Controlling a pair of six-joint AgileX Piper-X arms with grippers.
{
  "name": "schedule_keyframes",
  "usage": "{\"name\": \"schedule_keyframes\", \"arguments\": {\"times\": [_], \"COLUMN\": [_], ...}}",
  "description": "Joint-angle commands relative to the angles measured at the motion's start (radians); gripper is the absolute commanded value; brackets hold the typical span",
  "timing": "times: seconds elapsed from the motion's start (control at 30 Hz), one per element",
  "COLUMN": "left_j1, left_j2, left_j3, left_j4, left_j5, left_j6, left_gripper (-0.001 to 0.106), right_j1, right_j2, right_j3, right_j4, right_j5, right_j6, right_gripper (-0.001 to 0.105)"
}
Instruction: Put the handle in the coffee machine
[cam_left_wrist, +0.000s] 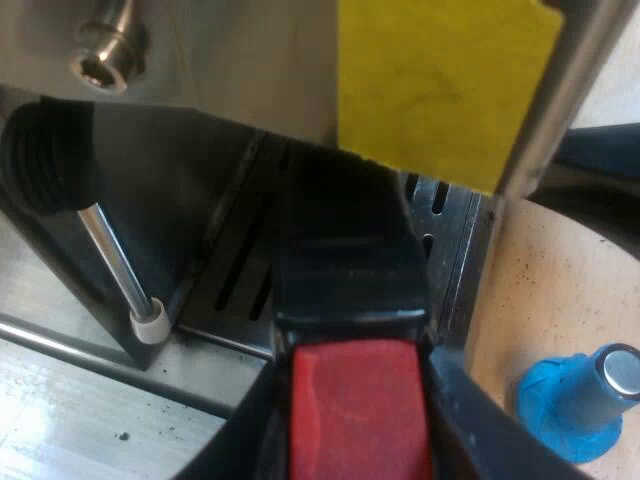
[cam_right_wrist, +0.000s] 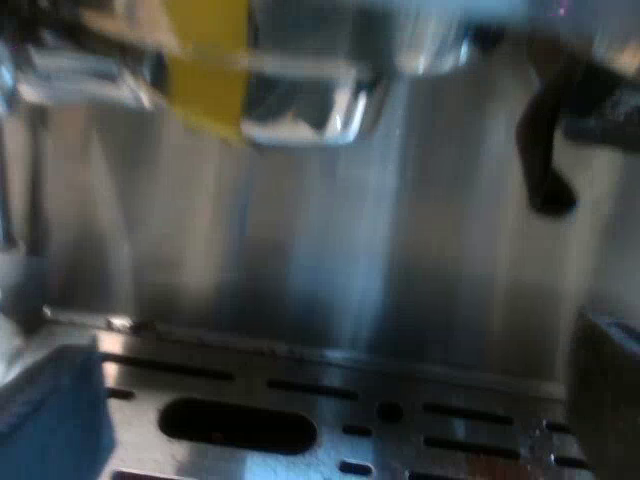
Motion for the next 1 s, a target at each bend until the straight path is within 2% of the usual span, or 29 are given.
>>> {"name": "schedule_keyframes", "arguments": {"times": [0.03, 0.13, 0.4, 0.5, 0.67, 0.77, 0.83, 1.0], "left_j1": [-0.001, -0.001, -0.001, -0.001, -0.001, -0.001, -0.001, -0.001], "left_j2": [-0.036, -0.036, -0.036, -0.036, -0.036, -0.036, -0.036, -0.034], "left_j3": [-0.038, -0.038, -0.038, -0.038, -0.038, -0.038, -0.038, -0.038], "left_j4": [0.017, 0.017, 0.017, 0.017, 0.017, 0.017, 0.017, 0.017], "left_j5": [0.228, 0.227, 0.225, 0.225, 0.225, 0.225, 0.225, 0.224], "left_j6": [0.028, 0.028, 0.028, 0.028, 0.028, 0.028, 0.028, 0.028], "left_gripper": [0.000, 0.000, 0.000, 0.000, 0.000, 0.000, 0.000, 0.000], "right_j1": [-0.014, -0.026, -0.088, -0.102, -0.117, -0.117, -0.117, -0.120], "right_j2": [0.016, 0.036, 0.114, 0.130, 0.161, 0.189, 0.205, 0.223], "right_j3": [-0.002, -0.002, -0.002, -0.004, -0.033, -0.069, -0.094, -0.131], "right_j4": [-0.020, -0.077, -0.334, -0.370, -0.423, -0.455, -0.462, -0.462], "right_j5": [-0.053, -0.129, -0.134, -0.141, -0.159, -0.162, -0.162, -0.155], "right_j6": [0.040, 0.042, 0.029, -0.008, -0.024, -0.051, -0.055, -0.055], "right_gripper": [0.049, 0.043, 0.043, 0.043, 0.041, 0.030, 0.026, 0.031]}}
